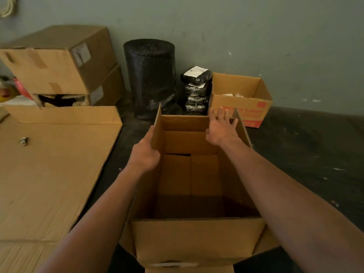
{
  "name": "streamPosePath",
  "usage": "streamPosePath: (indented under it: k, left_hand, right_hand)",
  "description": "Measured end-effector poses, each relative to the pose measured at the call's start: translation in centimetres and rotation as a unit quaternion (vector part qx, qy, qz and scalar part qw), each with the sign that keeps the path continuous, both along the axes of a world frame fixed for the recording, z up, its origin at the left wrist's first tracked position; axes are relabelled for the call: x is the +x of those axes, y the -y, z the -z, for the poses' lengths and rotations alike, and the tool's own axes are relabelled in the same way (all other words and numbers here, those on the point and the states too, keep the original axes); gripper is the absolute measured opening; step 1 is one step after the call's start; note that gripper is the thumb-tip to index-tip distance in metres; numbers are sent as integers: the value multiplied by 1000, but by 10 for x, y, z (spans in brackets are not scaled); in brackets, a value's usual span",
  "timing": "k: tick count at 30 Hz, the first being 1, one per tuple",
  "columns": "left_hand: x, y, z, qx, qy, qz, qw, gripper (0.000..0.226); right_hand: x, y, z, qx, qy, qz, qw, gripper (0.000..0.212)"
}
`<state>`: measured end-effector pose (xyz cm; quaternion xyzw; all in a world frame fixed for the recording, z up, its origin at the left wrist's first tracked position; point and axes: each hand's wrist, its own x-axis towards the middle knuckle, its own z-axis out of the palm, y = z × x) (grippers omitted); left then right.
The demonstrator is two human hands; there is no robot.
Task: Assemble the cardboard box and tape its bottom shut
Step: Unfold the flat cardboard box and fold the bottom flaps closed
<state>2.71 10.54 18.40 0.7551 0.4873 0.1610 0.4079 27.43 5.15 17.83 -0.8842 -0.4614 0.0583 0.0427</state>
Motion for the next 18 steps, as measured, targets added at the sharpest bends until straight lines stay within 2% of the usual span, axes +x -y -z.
streamPosePath:
  k: [3,5,7,12,16,18]
  left_hand:
    - [-3,-10,5,-17,9,-9,1000,86]
    - [-5,-12,7,-22,12,-12,1000,86]
    - [-6,-12,7,-21,16,-10,1000,86]
    - [-4,-10,8,-12,19,8,1000,83]
    - [-5,-11,13,-8,17,22,1000,82]
    - [-7,-11,16,-11,18,21,1000,83]
  right_hand:
    - [4,-17,11,-16,-16,-15,1000,73]
    - [2,-19,17,13,18,-15,1000,50]
    - [-3,-19,23,22,42,-33,998,40]
    - [-3,-10,26,-12,2,-83,996,36]
    - [0,-16,45,-76,-67,-107,989,43]
    - [1,-24,60,-91,-71,-106,988,46]
